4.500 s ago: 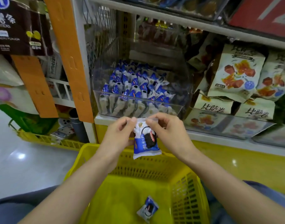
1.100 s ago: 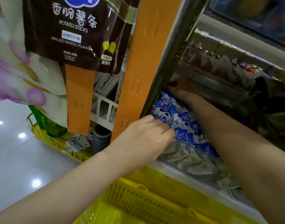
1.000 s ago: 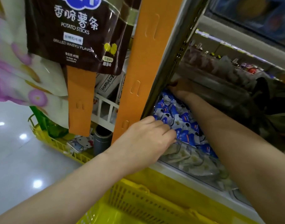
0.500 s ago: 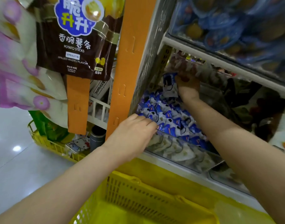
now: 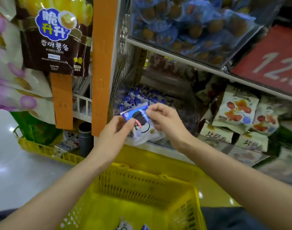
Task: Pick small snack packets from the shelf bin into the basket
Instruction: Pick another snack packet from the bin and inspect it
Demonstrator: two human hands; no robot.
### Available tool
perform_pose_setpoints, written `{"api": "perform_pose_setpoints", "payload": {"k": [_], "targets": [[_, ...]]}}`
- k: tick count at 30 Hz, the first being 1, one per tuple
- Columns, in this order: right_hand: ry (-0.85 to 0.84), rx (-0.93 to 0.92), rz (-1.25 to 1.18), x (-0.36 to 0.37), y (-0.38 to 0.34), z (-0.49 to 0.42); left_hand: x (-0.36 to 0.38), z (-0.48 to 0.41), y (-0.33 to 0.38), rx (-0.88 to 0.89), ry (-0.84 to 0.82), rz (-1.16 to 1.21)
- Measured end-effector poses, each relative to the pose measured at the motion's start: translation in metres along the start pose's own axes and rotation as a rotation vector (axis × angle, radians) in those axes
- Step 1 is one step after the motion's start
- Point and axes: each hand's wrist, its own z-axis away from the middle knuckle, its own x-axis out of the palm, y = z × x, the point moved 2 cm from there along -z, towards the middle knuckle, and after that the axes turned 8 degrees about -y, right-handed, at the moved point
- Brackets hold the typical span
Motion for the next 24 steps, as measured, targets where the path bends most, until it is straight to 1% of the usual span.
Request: {"api": "perform_pose_setpoints", "payload": {"k": [1,2,5,8,14,17,18,21,24], "targets": [[-0.025,0.022,-0.021,0.005,0.004,0.008,0.003,0.005,-0.001,-0.020,-0.002,0.061],[-0.042,0.045,-0.037,0.008,0.008,0.015,0.005,0.009,-0.002,-0.023,0.002,0.066],[-0.058,0.098,0.005,0.013,0.024,0.031,0.011,0.019,-0.010,-0.038,-0.026,-0.002],[-0.053,0.061,0.004,0.014,0.039,0.040,0.019,0.025,-0.019,-0.089,-0.109,-0.052],[0.053,0.112,-0.035,0.011,0.073,0.044,0.033,0.024,-0.028,-0.150,-0.160,-0.082],[0.049,0.066,-0.052,0.012,0.081,0.046,0.038,0.023,-0.034,-0.195,-0.149,0.005],[0.036,0.048,-0.038,0.013,0.083,0.047,0.039,0.023,-0.034,-0.202,-0.129,0.015],[0.011,0.022,0.049,0.013,0.084,0.048,0.040,0.017,-0.040,-0.199,-0.078,-0.068],[0.014,-0.037,0.256,0.009,0.082,0.052,0.044,0.014,-0.047,-0.249,-0.086,-0.061]]}}
